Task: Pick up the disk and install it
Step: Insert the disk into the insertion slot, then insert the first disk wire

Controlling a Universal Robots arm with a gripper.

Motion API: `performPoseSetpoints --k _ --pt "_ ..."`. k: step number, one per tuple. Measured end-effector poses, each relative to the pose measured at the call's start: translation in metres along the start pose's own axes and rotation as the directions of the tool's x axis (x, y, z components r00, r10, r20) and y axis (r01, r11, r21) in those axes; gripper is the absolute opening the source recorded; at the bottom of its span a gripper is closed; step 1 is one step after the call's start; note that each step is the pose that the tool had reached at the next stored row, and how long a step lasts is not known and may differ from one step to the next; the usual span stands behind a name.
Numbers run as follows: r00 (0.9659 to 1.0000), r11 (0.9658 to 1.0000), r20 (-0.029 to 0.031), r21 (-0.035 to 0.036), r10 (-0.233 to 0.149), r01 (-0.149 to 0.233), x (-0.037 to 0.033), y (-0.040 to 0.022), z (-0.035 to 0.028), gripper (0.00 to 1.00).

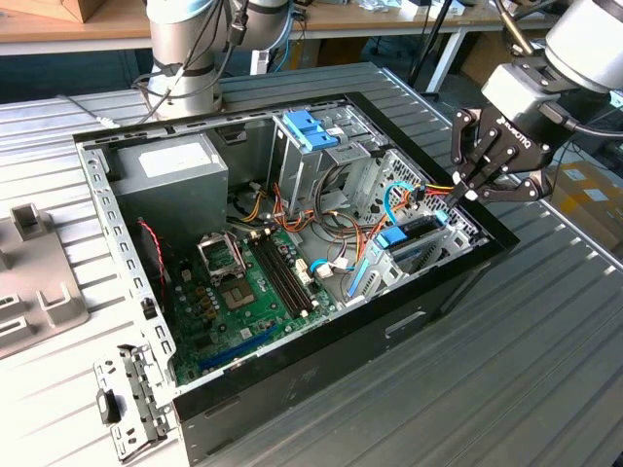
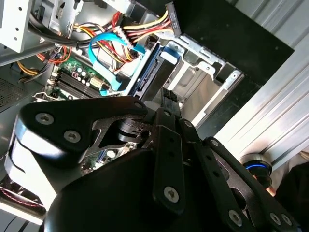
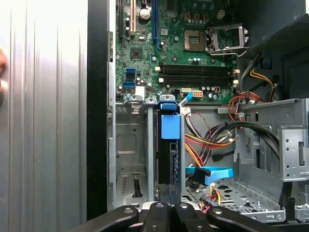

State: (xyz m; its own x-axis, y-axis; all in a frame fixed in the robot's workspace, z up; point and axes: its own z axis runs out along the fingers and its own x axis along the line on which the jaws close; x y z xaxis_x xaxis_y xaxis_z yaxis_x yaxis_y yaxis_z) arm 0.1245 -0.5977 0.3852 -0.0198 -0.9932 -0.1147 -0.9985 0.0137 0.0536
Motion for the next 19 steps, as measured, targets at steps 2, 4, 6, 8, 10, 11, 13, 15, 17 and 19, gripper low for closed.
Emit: performPoseSetpoints --k 2,4,6,8,10,11,13,15,17,19 --pt "1.0000 1.0000 0.0002 0.0000 0.000 0.000 0.0000 -0.0028 0.0008 0.11" --pt "1.0000 1.0000 0.0000 0.0000 0.000 0.000 0.0000 -0.0079 0.0014 0.11" --pt "1.0000 1.0000 -0.0001 0.0000 0.000 0.000 0.0000 -0.0097 0.0016 0.11" --pt "1.0000 1.0000 -0.0001 0.0000 0.000 0.000 0.0000 -0.0097 0.0016 0.11" --pt "1.0000 1.0000 0.0000 0.0000 0.000 0.000 0.0000 -0.0102 0.0016 0.11" --pt "1.0000 1.0000 0.0000 0.0000 0.000 0.000 0.0000 -0.0102 0.0016 0.11" --pt "1.0000 1.0000 0.0000 0.0000 0.000 0.000 0.0000 -0.0103 0.0016 0.11" --pt "1.0000 1.0000 0.0000 0.0000 -0.001 0.001 0.0000 -0.0103 0.0016 0.11" --pt "1.0000 1.0000 -0.0002 -0.0003 -0.003 0.003 0.0001 -0.0102 0.0016 0.11" --pt "1.0000 1.0000 -0.0004 -0.0007 -0.006 0.006 0.0001 -0.0102 0.0016 0.11"
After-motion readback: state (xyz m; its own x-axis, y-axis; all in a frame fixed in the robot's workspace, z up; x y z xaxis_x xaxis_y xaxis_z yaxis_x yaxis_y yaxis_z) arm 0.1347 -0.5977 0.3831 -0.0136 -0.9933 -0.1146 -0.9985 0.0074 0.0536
